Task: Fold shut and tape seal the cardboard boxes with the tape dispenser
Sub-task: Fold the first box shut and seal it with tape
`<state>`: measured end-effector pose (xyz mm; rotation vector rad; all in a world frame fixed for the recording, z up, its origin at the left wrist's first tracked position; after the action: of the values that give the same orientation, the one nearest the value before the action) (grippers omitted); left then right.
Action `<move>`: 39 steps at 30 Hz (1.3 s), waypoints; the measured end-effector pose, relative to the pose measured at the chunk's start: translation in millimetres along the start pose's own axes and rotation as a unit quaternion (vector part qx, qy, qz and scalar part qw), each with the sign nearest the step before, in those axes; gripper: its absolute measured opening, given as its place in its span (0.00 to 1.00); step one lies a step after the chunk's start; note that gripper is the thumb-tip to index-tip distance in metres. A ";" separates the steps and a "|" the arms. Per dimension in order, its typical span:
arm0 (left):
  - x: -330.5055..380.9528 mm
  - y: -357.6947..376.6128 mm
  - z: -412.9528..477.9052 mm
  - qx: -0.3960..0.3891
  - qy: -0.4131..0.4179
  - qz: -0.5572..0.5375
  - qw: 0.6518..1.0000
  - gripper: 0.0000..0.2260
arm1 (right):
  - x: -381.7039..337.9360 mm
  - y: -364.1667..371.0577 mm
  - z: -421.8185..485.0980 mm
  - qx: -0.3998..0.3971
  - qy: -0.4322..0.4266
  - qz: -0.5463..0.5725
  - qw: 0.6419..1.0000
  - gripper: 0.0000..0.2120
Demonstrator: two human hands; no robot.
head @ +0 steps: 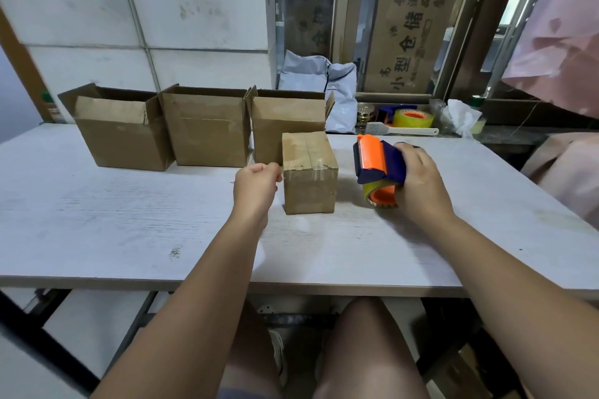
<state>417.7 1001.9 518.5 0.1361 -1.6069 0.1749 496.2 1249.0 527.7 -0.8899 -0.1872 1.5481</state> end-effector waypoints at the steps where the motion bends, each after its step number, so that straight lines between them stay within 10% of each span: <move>1: -1.2 1.6 0.3 -0.003 -0.003 -0.008 1.000 0.06 | 0.2 0.7 -0.3 0.001 0.005 0.004 1.000 0.29; 39: -2.9 -0.3 7.7 0.008 -0.021 0.032 0.999 0.11 | 4.9 5.7 7.4 -0.042 0.008 -0.019 0.999 0.28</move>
<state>410.4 1000.1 515.3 0.1009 -1.6527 0.2366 487.5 1255.0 527.3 -0.9600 -0.2581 1.5060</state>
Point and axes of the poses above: each hand's wrist, its own z-axis towards the middle knuckle, its own y-axis out of the palm, x = y × z, the point moved 4 cm from there along z, towards the middle knuckle, and after that the axes turned 12 degrees about x, right-handed, at the moved point
